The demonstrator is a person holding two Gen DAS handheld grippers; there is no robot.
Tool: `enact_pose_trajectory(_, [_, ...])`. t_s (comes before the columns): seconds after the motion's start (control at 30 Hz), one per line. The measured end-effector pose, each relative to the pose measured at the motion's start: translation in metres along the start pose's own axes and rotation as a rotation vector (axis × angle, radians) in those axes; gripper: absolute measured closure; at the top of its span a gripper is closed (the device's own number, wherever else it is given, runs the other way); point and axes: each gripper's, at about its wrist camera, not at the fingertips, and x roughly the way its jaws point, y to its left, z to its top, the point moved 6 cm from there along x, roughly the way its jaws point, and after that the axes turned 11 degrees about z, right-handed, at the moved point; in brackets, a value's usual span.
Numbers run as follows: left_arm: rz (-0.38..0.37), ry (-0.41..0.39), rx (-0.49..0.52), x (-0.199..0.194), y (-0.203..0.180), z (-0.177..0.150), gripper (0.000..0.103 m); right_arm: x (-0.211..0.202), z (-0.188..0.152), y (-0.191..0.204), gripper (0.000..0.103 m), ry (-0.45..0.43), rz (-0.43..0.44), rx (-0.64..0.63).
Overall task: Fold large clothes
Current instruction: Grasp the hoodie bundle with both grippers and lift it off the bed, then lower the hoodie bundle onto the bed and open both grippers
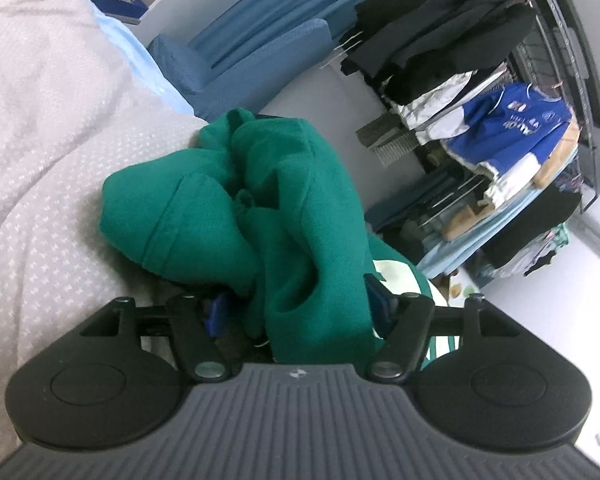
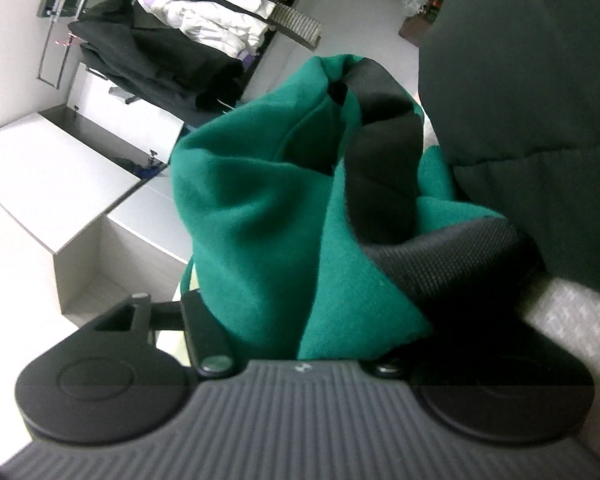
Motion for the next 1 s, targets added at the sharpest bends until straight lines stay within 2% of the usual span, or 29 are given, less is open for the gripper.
enact_pose_trajectory(0.13, [0.038, 0.019, 0.009, -0.014, -0.001, 0.001, 0.027, -0.001, 0.000, 0.010, 0.033, 0.021, -0.078, 0.016])
enact_pose_trajectory(0.27, [0.100, -0.007, 0.039, -0.048, -0.002, -0.004, 0.025, -0.017, -0.011, 0.030, 0.030, 0.059, -0.162, -0.010])
enact_pose_trajectory(0.43, [0.157, -0.017, 0.135, -0.101, -0.020, -0.013, 0.025, -0.046, -0.034, 0.070, 0.029, 0.117, -0.238, -0.129])
enact_pose_trajectory(0.57, [0.190, -0.067, 0.252, -0.151, -0.062, -0.011, 0.025, -0.064, -0.039, 0.120, 0.029, 0.139, -0.216, -0.243])
enact_pose_trajectory(0.67, [0.181, -0.089, 0.333, -0.190, -0.098, -0.009, 0.025, -0.077, -0.039, 0.167, 0.029, 0.153, -0.201, -0.356])
enact_pose_trajectory(0.83, [0.221, -0.135, 0.531, -0.261, -0.160, -0.014, 0.025, -0.106, -0.036, 0.250, 0.029, 0.130, -0.133, -0.516])
enact_pose_trajectory(1.0, [0.221, -0.175, 0.608, -0.337, -0.203, -0.022, 0.025, -0.139, -0.045, 0.326, 0.029, 0.129, -0.107, -0.685])
